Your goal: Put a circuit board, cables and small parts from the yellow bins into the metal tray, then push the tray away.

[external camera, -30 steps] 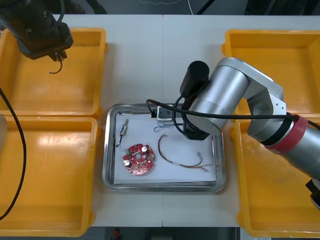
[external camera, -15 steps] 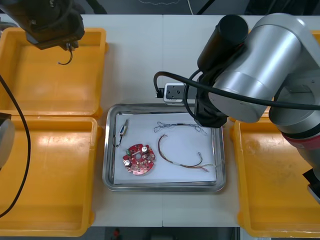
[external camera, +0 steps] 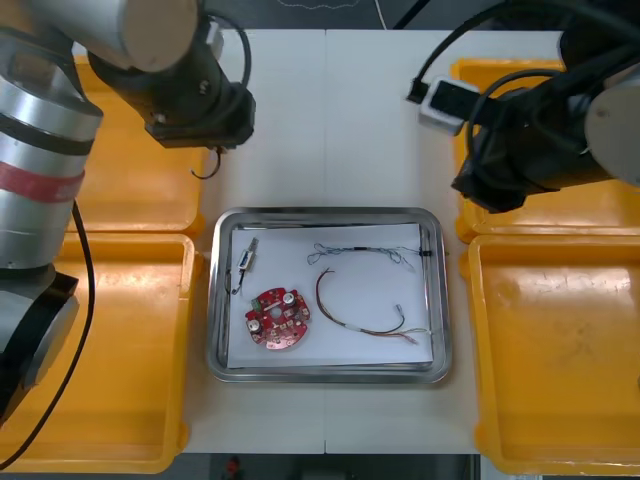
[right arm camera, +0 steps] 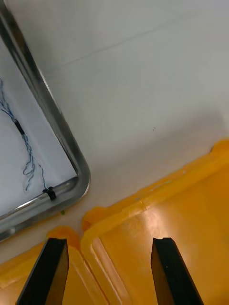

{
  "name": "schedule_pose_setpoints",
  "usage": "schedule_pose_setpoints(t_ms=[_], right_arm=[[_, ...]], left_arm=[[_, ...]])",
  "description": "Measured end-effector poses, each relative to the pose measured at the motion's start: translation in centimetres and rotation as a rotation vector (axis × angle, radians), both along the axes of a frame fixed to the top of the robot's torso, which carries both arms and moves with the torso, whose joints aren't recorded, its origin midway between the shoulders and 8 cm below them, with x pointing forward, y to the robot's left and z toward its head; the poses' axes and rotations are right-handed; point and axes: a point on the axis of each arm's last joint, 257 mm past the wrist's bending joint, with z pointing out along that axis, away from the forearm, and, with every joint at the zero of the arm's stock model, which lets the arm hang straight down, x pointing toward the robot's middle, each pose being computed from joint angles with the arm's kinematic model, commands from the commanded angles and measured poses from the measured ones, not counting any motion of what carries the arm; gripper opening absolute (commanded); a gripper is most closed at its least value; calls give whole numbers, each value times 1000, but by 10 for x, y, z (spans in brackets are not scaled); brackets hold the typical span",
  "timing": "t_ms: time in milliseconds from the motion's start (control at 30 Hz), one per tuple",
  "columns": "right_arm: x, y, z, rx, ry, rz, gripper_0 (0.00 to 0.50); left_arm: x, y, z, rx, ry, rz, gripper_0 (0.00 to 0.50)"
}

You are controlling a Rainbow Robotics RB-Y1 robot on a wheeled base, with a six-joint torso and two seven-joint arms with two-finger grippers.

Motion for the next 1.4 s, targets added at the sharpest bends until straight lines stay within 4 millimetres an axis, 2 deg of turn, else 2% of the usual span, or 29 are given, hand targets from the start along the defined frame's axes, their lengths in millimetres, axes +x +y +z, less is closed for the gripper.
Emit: schedule_pose_setpoints(t_ms=[133,267,567,767,900,1000,1167,1400], right_arm=[[-1,-40,6,108,-5,-173,500],[-7,-71,4,209,-1,-342,500],[-23,-138,-17,388,44,-660,500],[-40,-178,-33,403,60,-786,500],[-51,-196,-46,410,82,-852,500],[-59,-205,-58,420,120,-884,500],[-77,-209,-80,489,205,-943,500],[-93,-216,-99,500,255,-1005,500]], left_arm=[[-17,-19,-30,32,64,-66,0],[-32,-27,-57,74,114,-110,0],[-48,-44,-95,127,145,-181,1],[-55,-61,-124,137,134,-235,0],[-60,-66,-138,146,142,-247,1],[-57,-66,-147,142,135,-226,0],[-49,-65,-159,132,133,-192,0],[-50,-65,-164,144,134,-197,12]])
